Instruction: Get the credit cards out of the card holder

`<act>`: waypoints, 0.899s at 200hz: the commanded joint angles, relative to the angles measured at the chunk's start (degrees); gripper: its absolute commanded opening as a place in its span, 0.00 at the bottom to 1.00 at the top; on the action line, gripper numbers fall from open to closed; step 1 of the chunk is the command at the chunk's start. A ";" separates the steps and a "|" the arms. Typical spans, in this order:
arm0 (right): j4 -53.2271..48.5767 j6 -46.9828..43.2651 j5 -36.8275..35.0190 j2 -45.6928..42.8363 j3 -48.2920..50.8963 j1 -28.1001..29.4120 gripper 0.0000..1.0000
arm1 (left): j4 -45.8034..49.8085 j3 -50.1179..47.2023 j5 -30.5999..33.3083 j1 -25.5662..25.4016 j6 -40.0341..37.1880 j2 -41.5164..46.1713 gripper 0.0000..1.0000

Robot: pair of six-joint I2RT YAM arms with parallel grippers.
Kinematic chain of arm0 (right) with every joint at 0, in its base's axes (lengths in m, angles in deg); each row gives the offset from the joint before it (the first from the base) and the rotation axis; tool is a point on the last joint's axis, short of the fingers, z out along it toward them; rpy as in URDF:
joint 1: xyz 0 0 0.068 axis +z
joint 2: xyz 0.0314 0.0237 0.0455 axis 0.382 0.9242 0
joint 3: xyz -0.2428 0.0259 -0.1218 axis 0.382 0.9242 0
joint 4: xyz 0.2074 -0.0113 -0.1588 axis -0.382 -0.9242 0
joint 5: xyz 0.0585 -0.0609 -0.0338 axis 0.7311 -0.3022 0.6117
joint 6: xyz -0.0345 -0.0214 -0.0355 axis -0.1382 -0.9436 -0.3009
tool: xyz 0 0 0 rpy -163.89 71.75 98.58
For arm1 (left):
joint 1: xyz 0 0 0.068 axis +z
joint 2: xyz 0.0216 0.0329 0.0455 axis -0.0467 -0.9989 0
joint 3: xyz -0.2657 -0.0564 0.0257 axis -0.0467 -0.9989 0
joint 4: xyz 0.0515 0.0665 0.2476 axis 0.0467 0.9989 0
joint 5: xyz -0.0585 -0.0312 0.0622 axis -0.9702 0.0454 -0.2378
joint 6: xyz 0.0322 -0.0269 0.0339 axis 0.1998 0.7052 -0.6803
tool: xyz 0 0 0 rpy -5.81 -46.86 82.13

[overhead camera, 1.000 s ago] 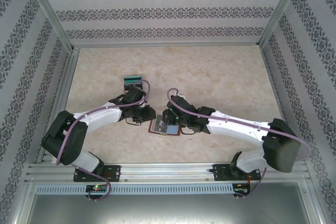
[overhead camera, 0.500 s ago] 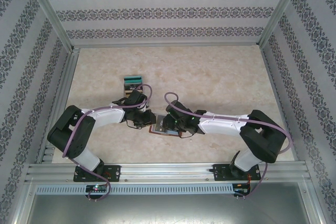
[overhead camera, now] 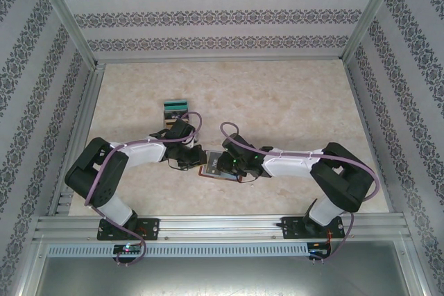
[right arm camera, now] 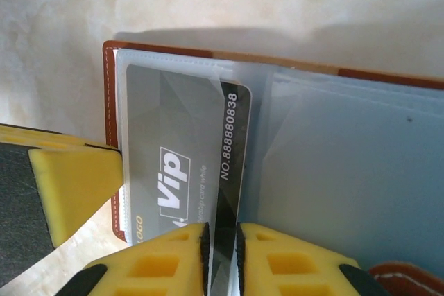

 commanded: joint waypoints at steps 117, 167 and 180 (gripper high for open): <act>-1.55 0.76 -1.56 -7.93 7.79 -3.19 0.00 | 7.51 0.41 7.08 -0.66 2.31 -4.17 0.00; -4.41 0.42 -2.71 -17.38 12.04 -4.40 0.00 | 8.29 1.27 6.91 -0.40 2.34 -2.95 0.00; -5.76 -0.01 -3.27 -20.78 12.58 -4.53 0.00 | 8.64 2.03 6.04 -0.14 2.18 -1.81 0.00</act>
